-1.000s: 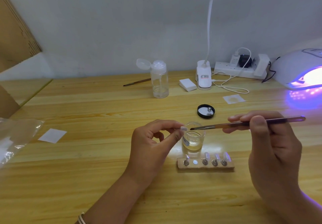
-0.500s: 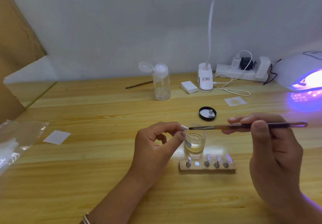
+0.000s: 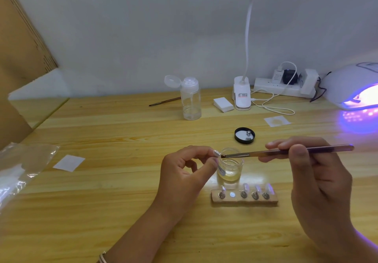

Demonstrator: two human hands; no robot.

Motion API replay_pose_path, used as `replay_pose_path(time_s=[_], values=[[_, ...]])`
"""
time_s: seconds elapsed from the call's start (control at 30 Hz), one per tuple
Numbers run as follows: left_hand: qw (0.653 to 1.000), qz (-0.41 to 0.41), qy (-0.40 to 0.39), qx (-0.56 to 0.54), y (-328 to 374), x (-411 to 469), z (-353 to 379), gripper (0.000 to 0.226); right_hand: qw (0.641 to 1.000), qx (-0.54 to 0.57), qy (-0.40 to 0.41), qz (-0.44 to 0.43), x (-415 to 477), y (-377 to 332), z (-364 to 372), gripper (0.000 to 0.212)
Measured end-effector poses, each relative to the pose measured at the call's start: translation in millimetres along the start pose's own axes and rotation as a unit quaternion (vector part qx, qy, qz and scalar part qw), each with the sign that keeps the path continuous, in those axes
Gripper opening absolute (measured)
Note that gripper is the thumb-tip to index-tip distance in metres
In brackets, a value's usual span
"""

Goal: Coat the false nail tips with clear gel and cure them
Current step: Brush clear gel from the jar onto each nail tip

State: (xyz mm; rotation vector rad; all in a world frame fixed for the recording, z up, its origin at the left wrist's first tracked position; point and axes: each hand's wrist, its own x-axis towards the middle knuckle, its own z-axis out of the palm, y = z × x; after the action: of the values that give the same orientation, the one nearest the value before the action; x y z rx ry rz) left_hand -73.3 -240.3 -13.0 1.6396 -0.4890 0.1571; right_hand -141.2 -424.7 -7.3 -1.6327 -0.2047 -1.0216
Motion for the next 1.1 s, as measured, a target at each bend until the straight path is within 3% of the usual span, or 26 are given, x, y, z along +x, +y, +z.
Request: replay_pose_path(time_s=[1.1], values=[[1.000,0.013,-0.006,0.007,1.9,0.5,0.8,0.011,0.999,0.017,-0.005,0.030,2.3,-0.3,-1.0,0.018]])
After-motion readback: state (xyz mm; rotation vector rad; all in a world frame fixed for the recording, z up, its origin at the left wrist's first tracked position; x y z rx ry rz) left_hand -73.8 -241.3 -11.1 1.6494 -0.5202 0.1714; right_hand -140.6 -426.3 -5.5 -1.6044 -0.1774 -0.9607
